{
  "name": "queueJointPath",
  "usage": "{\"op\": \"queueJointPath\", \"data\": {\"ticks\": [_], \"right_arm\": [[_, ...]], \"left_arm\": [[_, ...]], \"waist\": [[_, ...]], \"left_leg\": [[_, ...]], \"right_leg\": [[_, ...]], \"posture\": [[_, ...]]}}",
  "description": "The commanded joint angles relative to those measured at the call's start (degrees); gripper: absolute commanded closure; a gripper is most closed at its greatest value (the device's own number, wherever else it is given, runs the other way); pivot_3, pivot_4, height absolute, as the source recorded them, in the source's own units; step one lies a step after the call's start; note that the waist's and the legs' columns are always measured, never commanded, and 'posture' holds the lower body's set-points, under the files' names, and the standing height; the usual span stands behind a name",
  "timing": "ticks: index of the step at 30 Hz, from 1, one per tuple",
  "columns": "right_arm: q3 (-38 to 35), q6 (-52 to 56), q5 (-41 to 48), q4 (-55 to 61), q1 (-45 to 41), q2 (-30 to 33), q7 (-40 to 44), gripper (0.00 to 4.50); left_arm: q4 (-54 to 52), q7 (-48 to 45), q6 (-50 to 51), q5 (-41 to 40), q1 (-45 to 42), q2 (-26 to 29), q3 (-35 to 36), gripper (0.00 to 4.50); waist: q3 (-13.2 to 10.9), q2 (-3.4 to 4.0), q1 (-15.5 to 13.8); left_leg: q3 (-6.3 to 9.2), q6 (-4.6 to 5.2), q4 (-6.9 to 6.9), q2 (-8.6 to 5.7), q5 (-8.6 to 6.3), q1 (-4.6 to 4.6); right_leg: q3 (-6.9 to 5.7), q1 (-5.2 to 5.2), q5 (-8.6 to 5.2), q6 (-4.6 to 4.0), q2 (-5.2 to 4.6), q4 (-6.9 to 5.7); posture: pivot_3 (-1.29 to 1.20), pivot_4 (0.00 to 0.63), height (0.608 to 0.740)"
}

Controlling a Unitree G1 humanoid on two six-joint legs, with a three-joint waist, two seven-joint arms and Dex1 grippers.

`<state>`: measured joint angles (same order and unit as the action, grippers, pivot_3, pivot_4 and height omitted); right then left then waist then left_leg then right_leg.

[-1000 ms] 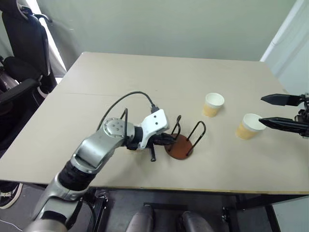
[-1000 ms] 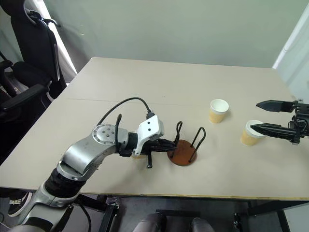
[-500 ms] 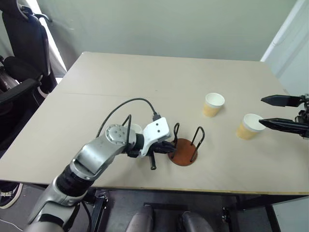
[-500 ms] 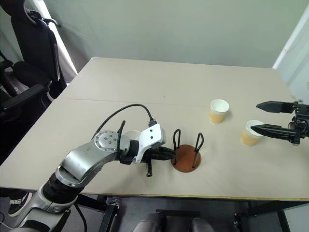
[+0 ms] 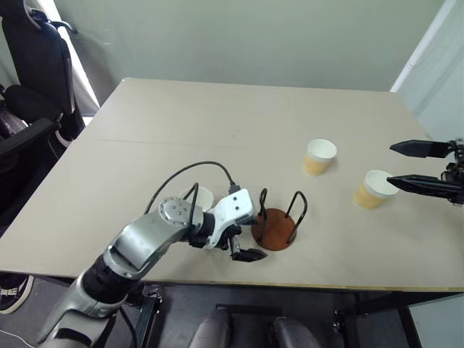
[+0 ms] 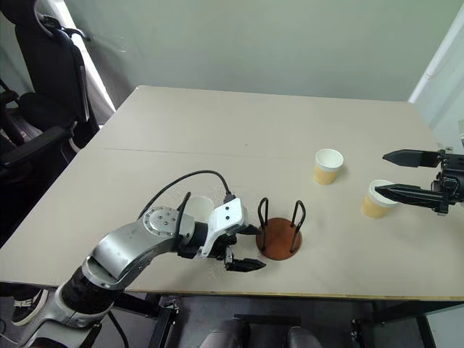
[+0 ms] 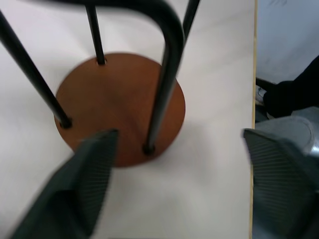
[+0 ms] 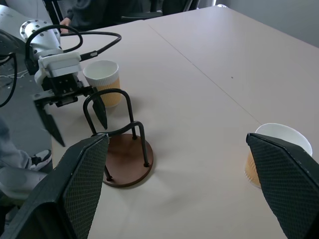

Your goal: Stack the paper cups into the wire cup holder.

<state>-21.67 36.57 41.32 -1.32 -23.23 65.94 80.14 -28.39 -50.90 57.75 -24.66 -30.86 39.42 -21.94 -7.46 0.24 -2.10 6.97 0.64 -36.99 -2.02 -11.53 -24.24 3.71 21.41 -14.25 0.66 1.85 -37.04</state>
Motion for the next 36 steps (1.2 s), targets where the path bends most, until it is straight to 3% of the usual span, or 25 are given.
{"op": "queueJointPath", "data": {"ticks": [1,8,13,19,26,36], "right_arm": [[-1.52,-0.78,0.31,0.62,-0.61,0.93,0.52,0.00],[4.77,-4.76,-7.34,1.25,0.73,3.09,0.20,0.00],[12.35,-8.84,-16.19,-3.69,-2.15,2.54,-2.61,0.00],[20.35,-13.30,-24.85,-9.69,-8.26,0.38,-4.26,0.00],[26.93,-17.75,-31.80,-14.84,-12.38,-3.47,-3.47,0.00],[26.83,-19.34,-32.69,-17.67,-12.45,-3.81,-1.79,0.00]], "left_arm": [[-2.88,-1.58,-1.84,-1.05,0.37,3.47,4.73,0.03],[3.06,-11.29,-4.43,-14.33,-5.89,8.76,25.16,0.03],[5.54,-20.36,-5.23,-22.12,-2.86,14.60,34.71,0.03],[7.40,-23.56,-9.79,-21.14,3.82,20.56,40.37,0.03],[4.61,-21.30,-11.21,-23.39,8.37,21.43,44.74,0.03],[0.84,-16.72,-13.19,-25.53,12.73,20.39,50.65,0.03]], "waist": [[0.00,0.00,0.01],[0.00,0.00,0.01],[0.01,0.07,0.51],[0.00,0.09,0.91],[0.00,0.08,0.86],[-0.03,0.16,0.87]], "left_leg": [[0.00,-0.01,0.02,0.00,-0.01,0.00],[0.08,0.16,0.05,0.00,-0.12,-0.04],[0.06,0.42,0.04,0.00,-0.34,-0.02],[0.10,0.45,0.10,0.04,-0.38,-0.07],[0.10,0.50,0.06,0.04,-0.38,-0.15],[0.10,0.39,0.14,0.08,-0.37,-0.32]], "right_leg": [[0.00,0.03,-0.01,-0.01,0.00,0.00],[-0.02,0.07,-0.03,-0.07,0.00,-0.03],[0.01,0.09,-0.02,-0.08,0.00,-0.01],[-0.02,0.22,-0.02,-0.09,0.01,-0.04],[-0.03,0.26,0.00,-0.13,0.00,-0.04],[-0.10,0.46,-0.02,-0.25,0.00,-0.08]], "posture": [[0.00,0.150,0.740],[0.00,0.150,0.740],[0.00,0.150,0.740],[0.00,0.150,0.740],[0.00,0.150,0.740],[0.00,0.150,0.740]]}}
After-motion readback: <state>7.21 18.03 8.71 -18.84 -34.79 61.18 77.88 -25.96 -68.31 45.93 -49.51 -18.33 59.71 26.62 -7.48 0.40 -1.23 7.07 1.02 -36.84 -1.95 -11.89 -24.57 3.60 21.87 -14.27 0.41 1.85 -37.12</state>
